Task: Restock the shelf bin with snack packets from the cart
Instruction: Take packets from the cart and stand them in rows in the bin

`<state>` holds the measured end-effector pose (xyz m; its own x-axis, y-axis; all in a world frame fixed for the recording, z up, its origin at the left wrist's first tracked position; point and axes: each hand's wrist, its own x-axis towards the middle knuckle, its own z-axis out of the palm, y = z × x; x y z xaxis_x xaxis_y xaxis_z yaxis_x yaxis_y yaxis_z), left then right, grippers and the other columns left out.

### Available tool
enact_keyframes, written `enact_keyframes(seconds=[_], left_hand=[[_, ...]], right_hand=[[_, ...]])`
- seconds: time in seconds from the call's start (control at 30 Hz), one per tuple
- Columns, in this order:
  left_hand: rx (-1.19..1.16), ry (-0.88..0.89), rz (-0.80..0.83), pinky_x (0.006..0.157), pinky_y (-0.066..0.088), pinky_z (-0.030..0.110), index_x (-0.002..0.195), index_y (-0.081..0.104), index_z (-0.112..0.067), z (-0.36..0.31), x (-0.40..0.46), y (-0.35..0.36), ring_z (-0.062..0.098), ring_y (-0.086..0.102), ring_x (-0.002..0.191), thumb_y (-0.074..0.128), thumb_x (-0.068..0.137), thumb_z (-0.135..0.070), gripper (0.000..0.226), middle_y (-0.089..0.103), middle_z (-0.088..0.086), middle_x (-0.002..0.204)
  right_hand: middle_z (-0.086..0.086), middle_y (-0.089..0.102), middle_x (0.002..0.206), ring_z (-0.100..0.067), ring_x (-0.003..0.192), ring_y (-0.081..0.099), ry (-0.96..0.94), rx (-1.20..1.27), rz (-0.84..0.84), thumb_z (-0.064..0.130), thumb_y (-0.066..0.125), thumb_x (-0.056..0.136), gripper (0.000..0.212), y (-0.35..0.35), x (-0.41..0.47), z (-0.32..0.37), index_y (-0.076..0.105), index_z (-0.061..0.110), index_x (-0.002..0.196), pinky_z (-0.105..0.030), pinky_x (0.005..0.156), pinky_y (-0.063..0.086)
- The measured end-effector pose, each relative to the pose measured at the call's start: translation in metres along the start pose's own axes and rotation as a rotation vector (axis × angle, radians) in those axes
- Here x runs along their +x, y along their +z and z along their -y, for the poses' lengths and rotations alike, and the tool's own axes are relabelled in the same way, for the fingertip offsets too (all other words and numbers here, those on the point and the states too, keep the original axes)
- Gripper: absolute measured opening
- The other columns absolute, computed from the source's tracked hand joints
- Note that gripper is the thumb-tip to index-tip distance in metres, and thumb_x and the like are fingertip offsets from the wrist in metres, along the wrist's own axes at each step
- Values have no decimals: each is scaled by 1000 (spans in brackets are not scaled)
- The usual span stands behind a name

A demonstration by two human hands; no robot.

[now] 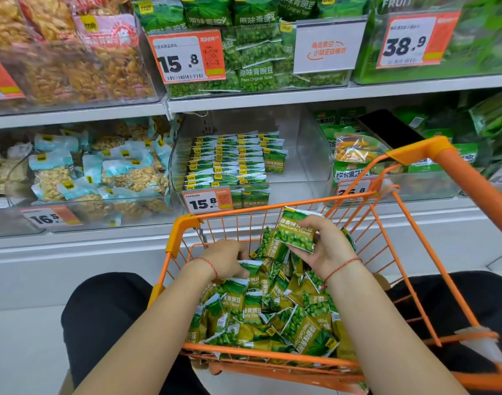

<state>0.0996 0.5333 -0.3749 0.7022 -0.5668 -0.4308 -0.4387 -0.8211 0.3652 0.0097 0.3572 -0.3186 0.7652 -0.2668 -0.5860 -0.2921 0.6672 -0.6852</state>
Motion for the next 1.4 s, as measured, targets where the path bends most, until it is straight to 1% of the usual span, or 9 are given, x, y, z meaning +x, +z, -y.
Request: enact_keyframes(seconds=[0.17, 0.33, 0.5, 0.63, 0.8, 0.9, 1.0, 1.1, 1.4], left_hand=[[-426, 119, -83, 56, 37, 15, 81, 47, -22, -1, -23, -36, 1, 46, 59, 61, 92, -15, 19, 50, -7, 75], [-779, 255, -144, 48, 46, 16, 88, 57, -13, -27, -53, -88, 1, 54, 51, 63, 88, -5, 9, 59, -10, 56], [-694, 227, -206, 45, 45, 15, 90, 59, -14, -53, -46, -91, -2, 59, 52, 69, 84, -7, 13, 66, -8, 63], [-584, 209, -277, 49, 44, 15, 87, 59, -19, -58, -37, -82, -6, 55, 49, 73, 82, -12, 16, 66, -8, 66], [-557, 216, -398, 58, 45, 20, 91, 62, -19, -59, -35, -80, -4, 57, 58, 76, 80, -20, 18, 69, -8, 75], [-688, 155, -573, 81, 52, 28, 110, 59, -20, -55, -35, -78, 7, 61, 89, 71, 83, -33, 32, 65, -7, 99], [-945, 63, -370, 89, 55, 36, 127, 54, -17, -55, -40, -79, 10, 62, 101, 57, 90, -43, 45, 60, -4, 117], [-1168, 114, -146, 91, 54, 31, 128, 55, -15, -54, -35, -77, 17, 63, 109, 51, 96, -30, 36, 60, -3, 125], [-1342, 93, -204, 101, 47, 32, 118, 60, -5, -33, 0, -76, 13, 63, 110, 49, 98, -14, 25, 63, 5, 123]], right_hand=[[-11, 55, 118, -27, 105, 57, -37, -77, -31, 1, 57, 87, 12, 3, -3, -1, 57, 8, 97, -40, 79, 54], [-3, 55, 106, -18, 94, 58, -18, -122, 152, -3, 56, 90, 70, 9, -11, 0, 20, 9, 148, -44, 84, 53], [-6, 66, 100, -19, 88, 67, 41, -190, 306, 17, 52, 95, 31, 13, -16, -4, 52, 10, 125, -37, 75, 58], [-6, 69, 101, -20, 94, 67, 32, -145, 370, 39, 59, 87, 36, 10, -15, -3, 61, 17, 115, -43, 84, 56], [-1, 70, 102, -14, 99, 66, -17, -232, 405, 15, 73, 68, 62, 15, -15, -2, 53, 6, 126, -36, 86, 55], [-1, 70, 100, -13, 94, 66, -140, -225, 318, 6, 69, 78, 32, 22, -11, 7, 53, 15, 105, -40, 93, 49], [-8, 69, 109, -20, 102, 65, -347, -285, 243, 9, 71, 80, 30, 34, -2, 19, 53, 16, 102, -44, 95, 49], [-7, 68, 108, -18, 99, 66, -501, -420, 213, 11, 73, 79, 36, 50, 10, 28, 55, 12, 110, -30, 87, 53], [-2, 61, 111, -17, 105, 58, -696, -832, -34, 38, 82, 68, 59, 74, 54, 27, 50, 17, 113, -37, 92, 48]])
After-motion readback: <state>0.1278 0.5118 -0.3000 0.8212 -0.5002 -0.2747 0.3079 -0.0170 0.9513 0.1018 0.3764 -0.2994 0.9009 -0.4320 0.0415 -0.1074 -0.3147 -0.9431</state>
